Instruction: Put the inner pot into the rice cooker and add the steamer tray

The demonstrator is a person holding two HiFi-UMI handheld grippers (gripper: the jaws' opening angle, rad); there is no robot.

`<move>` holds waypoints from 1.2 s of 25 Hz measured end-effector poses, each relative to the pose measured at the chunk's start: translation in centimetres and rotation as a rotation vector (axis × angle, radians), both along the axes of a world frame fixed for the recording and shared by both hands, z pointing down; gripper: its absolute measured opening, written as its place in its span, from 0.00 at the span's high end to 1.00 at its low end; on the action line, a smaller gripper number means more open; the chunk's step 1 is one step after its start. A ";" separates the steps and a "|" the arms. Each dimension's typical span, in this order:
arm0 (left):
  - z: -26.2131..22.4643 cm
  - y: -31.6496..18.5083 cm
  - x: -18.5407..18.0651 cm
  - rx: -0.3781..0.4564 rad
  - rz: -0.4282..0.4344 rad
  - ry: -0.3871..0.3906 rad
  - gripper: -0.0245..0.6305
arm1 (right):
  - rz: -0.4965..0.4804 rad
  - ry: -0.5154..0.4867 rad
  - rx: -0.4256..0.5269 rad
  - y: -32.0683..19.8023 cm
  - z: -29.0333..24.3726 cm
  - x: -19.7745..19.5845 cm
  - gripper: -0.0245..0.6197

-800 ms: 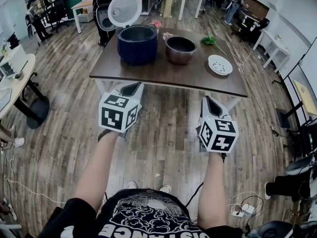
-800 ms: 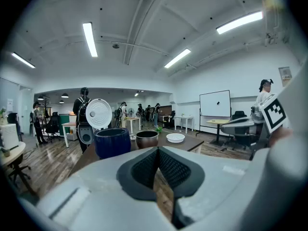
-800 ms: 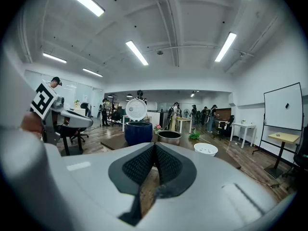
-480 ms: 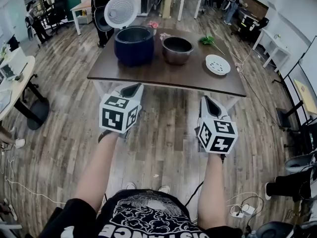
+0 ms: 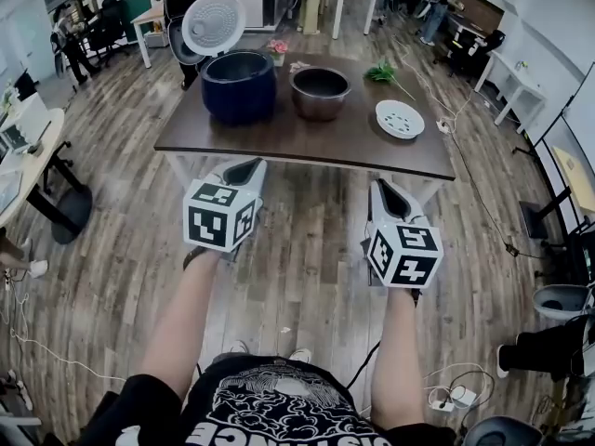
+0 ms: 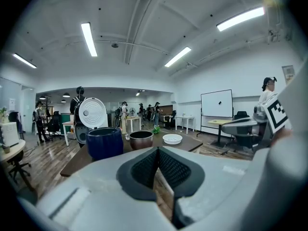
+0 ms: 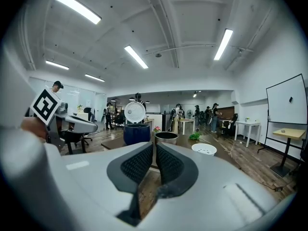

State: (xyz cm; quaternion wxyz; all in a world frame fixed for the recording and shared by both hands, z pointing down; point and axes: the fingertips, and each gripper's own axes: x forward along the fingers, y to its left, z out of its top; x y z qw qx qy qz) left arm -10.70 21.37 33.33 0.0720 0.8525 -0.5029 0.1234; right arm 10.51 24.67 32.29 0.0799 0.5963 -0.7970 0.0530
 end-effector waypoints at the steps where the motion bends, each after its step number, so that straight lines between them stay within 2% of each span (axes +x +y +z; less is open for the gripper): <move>1: 0.1 0.0 0.4 -0.001 -0.003 0.000 0.96 | -0.002 -0.002 -0.001 -0.1 0.1 0.4 0.92; 7: 0.2 0.1 2.3 0.002 -0.023 0.010 0.93 | -0.018 -0.012 -0.009 -0.2 0.7 2.4 0.86; 13: 0.0 0.1 3.5 -0.003 -0.042 0.014 0.82 | -0.037 -0.025 -0.014 -0.4 0.5 3.8 0.79; 20: 0.3 -0.7 3.7 -0.021 -0.066 0.073 0.68 | -0.062 -0.031 -0.019 -1.1 0.8 4.0 0.72; 24: 0.5 -1.7 3.4 -0.028 -0.066 0.070 0.60 | -0.074 -0.039 -0.020 -2.4 0.6 3.6 0.68; 27: 0.8 -2.8 3.0 -0.025 -0.071 0.063 0.58 | -0.082 -0.037 -0.023 -3.6 0.8 3.2 0.65; 30: 1.1 -4.4 2.5 -0.034 -0.077 0.090 0.53 | -0.089 -0.033 -0.029 -5.2 1.1 2.7 0.59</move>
